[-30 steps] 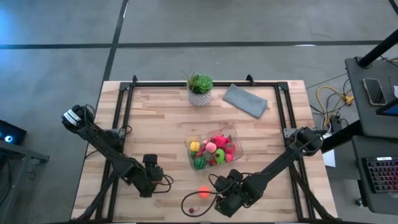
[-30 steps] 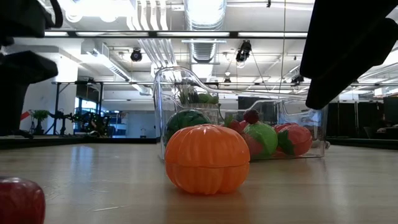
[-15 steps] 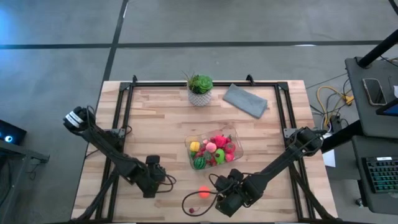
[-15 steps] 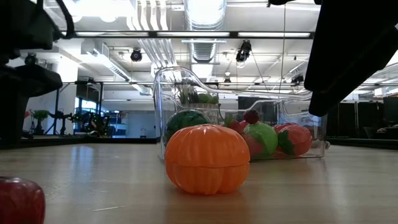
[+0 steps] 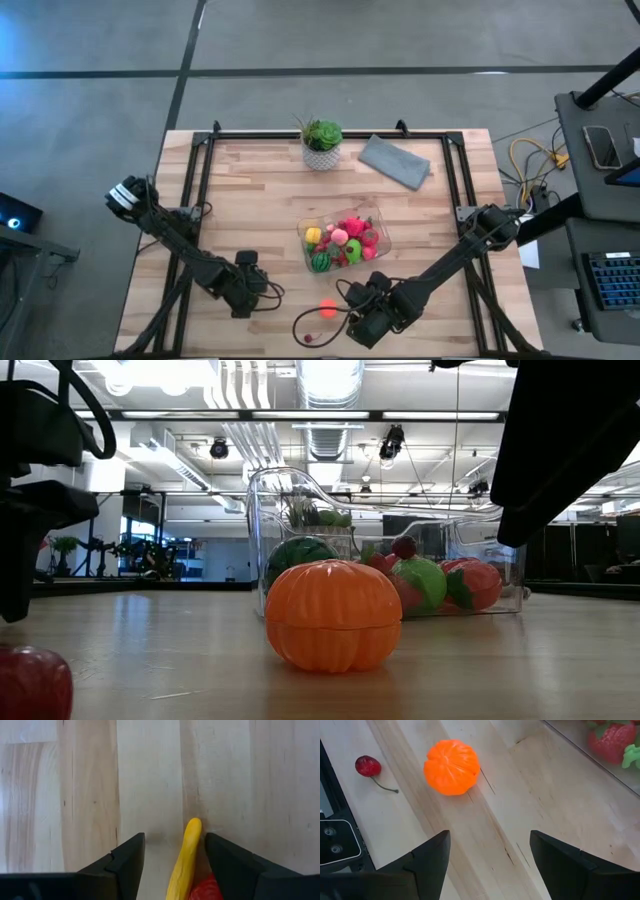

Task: Pick and placing Produce into tupperware
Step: Put the corn into the transparent bin

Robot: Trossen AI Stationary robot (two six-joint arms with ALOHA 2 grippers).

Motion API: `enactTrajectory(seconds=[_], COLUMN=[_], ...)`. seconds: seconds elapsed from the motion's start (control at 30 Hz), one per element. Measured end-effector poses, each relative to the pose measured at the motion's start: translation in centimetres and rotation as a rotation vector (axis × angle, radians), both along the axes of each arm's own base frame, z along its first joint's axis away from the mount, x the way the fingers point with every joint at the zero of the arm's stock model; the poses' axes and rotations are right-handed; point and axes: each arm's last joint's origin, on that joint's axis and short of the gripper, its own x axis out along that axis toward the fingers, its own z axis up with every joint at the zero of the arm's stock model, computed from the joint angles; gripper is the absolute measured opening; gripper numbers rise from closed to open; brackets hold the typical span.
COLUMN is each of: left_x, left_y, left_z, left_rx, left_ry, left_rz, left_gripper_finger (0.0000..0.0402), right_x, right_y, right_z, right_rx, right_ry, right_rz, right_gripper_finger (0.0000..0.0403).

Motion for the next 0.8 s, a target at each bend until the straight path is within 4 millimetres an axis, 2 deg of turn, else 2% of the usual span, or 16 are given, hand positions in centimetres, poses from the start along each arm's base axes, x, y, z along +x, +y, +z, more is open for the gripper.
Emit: enactTrajectory(seconds=[0.13, 0.6, 0.8], left_x=[-0.11, -0.36, -0.38], left_y=[0.01, -0.02, -0.01], left_z=[-0.07, -0.16, -0.18], left_rx=[-0.014, -0.047, -0.039], left_ry=[0.023, 0.076, 0.077], left_rz=[-0.007, -0.027, -0.056], left_gripper_finger=[0.0176, 0.0056, 0.0025], right_x=[0.00, -0.03, -0.04], right_y=[0.00, -0.01, 0.00], right_z=[0.00, -0.01, -0.01], right_rx=[0.000, 0.000, 0.000], right_ry=[0.001, 0.003, 0.004], right_rz=[0.000, 0.001, 0.001], right_gripper_finger=[0.0265, 0.0265, 0.0265])
